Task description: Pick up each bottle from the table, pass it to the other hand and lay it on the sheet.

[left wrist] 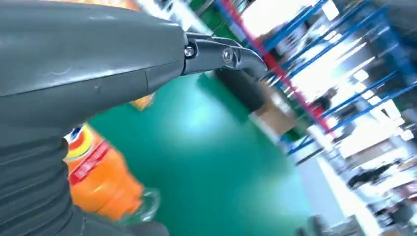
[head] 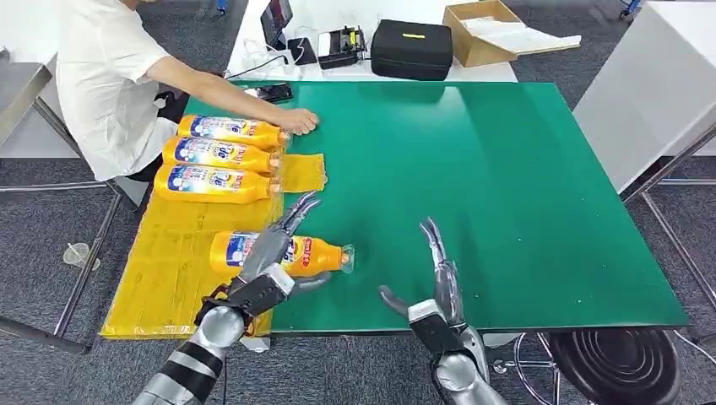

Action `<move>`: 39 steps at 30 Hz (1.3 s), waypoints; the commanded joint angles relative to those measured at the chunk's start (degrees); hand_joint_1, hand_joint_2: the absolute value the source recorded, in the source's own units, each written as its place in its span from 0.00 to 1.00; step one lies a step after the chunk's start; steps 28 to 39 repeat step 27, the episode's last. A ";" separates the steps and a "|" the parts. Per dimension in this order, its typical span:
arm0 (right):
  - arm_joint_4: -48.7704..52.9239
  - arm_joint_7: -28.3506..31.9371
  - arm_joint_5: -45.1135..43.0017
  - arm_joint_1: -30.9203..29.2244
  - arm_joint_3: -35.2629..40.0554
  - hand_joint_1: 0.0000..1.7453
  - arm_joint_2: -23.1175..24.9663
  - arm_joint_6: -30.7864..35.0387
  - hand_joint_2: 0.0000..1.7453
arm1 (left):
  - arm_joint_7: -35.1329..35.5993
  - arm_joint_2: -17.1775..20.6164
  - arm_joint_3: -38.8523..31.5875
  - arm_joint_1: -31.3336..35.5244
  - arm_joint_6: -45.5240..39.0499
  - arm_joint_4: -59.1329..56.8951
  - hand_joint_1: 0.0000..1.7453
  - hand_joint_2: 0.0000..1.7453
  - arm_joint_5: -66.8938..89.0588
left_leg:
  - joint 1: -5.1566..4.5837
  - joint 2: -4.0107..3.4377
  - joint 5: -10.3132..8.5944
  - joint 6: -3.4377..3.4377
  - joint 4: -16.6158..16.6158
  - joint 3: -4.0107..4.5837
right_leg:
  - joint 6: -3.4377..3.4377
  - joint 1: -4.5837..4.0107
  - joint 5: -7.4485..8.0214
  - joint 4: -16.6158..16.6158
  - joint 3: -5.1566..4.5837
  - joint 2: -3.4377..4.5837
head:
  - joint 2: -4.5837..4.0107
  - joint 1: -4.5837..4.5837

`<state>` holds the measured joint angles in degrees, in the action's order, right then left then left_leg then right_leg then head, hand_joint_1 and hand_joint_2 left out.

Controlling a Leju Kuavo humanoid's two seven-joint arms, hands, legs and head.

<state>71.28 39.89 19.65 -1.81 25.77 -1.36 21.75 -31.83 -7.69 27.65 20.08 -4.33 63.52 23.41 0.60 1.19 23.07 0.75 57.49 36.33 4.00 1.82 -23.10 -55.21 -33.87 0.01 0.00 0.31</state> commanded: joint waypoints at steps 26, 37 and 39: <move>17.00 -0.14 -13.44 10.40 -4.68 0.00 8.83 -9.31 0.00 | -1.37 1.39 -1.70 -24.58 -12.70 24.89 0.00 1.00 -16.40 | 0.08 -0.27 0.32 -0.13 -0.04 -0.41 | -0.29 -0.11 -0.23 0.05 0.31 0.15 | 0.00 0.00; 16.88 -0.17 -13.46 10.28 -4.80 0.00 8.93 -9.23 0.00 | -1.37 1.21 -1.70 -24.35 -12.70 24.66 0.00 1.00 -16.35 | 0.10 -0.33 0.39 -0.13 -0.01 -0.50 | -0.36 -0.15 -0.29 0.03 0.39 0.19 | 0.00 -0.02; 16.88 -0.17 -13.46 10.28 -4.80 0.00 8.93 -9.23 0.00 | -1.37 1.21 -1.70 -24.35 -12.70 24.66 0.00 1.00 -16.35 | 0.10 -0.33 0.39 -0.13 -0.01 -0.50 | -0.36 -0.15 -0.29 0.03 0.39 0.19 | 0.00 -0.02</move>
